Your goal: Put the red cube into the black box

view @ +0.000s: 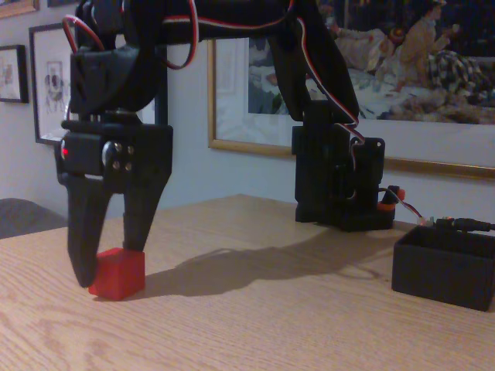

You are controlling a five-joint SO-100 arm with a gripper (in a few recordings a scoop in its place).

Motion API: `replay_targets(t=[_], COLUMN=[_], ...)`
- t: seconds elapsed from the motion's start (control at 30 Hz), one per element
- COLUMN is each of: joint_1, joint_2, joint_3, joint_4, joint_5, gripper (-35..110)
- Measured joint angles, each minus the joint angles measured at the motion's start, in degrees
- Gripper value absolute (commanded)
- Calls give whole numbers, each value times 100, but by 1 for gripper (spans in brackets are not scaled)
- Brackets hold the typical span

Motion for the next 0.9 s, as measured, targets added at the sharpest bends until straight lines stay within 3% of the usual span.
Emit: replay_targets(t=[0.9], joint_1=[211], joint_2=[167], joint_3=[-343], joint_4=[483], joint_5=[-9], gripper=[4])
